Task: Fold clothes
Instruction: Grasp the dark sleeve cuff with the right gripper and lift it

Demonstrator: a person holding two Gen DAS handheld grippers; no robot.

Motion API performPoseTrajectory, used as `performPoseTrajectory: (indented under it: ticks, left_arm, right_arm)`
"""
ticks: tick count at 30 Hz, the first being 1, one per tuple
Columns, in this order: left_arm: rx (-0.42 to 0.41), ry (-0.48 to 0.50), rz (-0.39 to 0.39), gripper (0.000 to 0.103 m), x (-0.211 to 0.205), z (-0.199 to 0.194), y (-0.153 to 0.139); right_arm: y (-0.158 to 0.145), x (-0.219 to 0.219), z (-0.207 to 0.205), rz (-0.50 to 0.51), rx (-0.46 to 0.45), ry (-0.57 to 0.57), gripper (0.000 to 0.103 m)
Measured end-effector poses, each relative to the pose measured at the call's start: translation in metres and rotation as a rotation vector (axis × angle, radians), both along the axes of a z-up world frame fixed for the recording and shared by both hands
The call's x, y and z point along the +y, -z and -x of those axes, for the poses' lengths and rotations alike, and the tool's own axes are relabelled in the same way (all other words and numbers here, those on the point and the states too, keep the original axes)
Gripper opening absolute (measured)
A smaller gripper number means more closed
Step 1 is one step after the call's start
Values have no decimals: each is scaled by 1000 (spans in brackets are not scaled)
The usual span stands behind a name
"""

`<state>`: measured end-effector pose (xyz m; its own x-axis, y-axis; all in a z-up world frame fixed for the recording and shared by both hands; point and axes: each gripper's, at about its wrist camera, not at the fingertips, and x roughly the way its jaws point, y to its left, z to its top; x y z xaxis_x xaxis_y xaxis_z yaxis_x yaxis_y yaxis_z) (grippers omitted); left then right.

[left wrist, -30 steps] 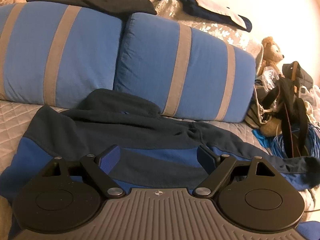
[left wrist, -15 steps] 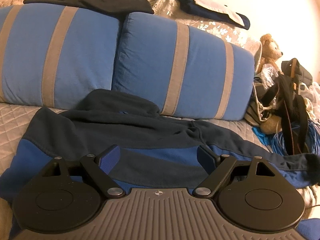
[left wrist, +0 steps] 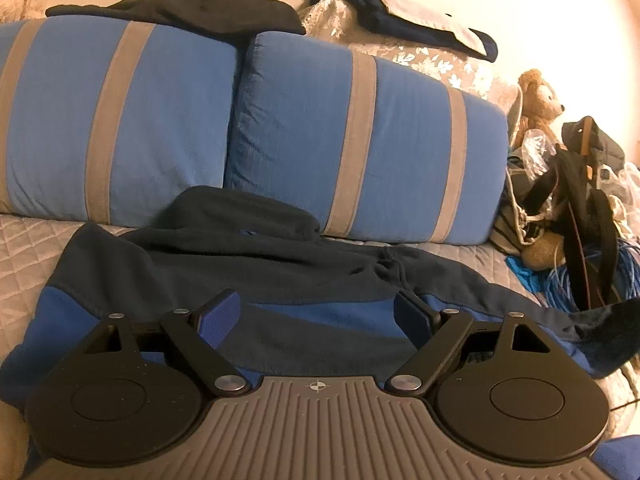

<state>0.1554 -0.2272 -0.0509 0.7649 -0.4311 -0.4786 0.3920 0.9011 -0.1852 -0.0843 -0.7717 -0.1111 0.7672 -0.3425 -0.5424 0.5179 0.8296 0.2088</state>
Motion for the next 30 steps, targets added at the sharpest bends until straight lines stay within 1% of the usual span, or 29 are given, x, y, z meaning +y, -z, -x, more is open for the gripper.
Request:
performPoseTrajectory:
  ticks: [3, 6, 10, 13, 16, 23, 27, 30]
  left_arm:
    - [-12, -12, -12, 85, -1, -1, 0]
    - [-13, -31, -23, 85, -1, -2, 0]
    - [2, -40, -20, 85, 0, -4, 1]
    - [1, -39, -18, 85, 2, -4, 1]
    - [-1, -36, -13, 85, 3, -3, 0]
    - [-9, -24, 20, 85, 6, 0, -3]
    - [-8, -26, 51, 85, 9, 2, -7]
    - [-11, -32, 77, 85, 14, 2, -8]
  right_arm:
    - [-17, 14, -15, -12, -4, -39, 12]
    - [-34, 31, -33, -10, 13, -95, 12]
    - [-56, 57, -59, 51, 62, -174, 12]
    - [-71, 70, -76, 73, 78, -219, 12]
    - [-83, 87, -94, 119, 100, -260, 12]
    - [-92, 129, -135, 165, 141, -325, 12]
    - [-88, 152, -157, 183, 157, -361, 12]
    - [-84, 167, -172, 174, 155, -387, 12]
